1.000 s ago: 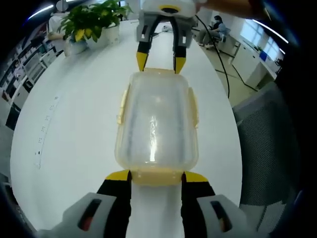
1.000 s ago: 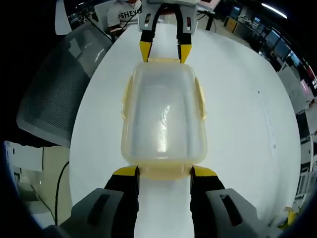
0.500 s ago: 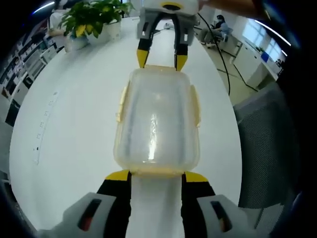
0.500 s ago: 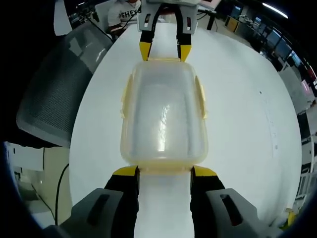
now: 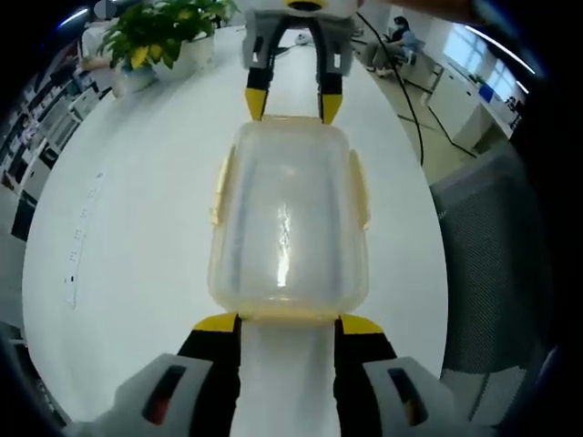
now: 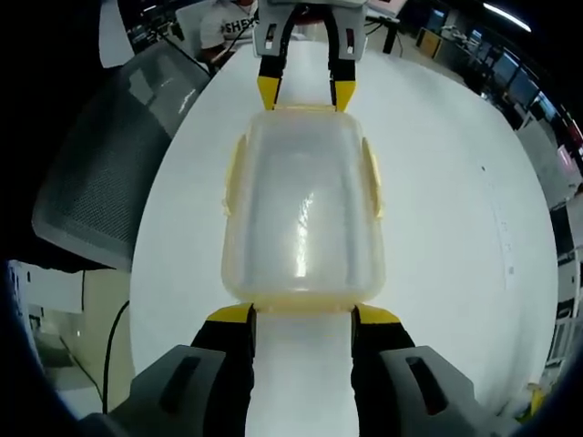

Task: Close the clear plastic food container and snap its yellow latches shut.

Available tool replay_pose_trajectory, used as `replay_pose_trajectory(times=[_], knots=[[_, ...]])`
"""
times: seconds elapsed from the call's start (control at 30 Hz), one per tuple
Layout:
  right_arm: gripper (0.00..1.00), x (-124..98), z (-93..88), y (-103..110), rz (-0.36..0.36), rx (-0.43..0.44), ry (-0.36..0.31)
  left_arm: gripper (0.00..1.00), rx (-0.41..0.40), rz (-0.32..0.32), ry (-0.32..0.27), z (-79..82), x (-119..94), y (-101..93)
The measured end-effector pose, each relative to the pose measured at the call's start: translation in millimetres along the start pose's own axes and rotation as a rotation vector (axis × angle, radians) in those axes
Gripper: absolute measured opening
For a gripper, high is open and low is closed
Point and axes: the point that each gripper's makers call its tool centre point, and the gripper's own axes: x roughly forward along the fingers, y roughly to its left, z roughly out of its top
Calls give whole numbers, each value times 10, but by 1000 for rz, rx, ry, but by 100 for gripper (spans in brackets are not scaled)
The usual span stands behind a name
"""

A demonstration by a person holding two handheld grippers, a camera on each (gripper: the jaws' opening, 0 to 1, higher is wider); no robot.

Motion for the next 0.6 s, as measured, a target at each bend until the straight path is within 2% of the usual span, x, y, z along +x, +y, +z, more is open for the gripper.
replay_pose_trajectory(times=[0.6], knots=[[36,-6,-39,8,-24,96,-40,34,-42,5,-30,-23,-1,13]])
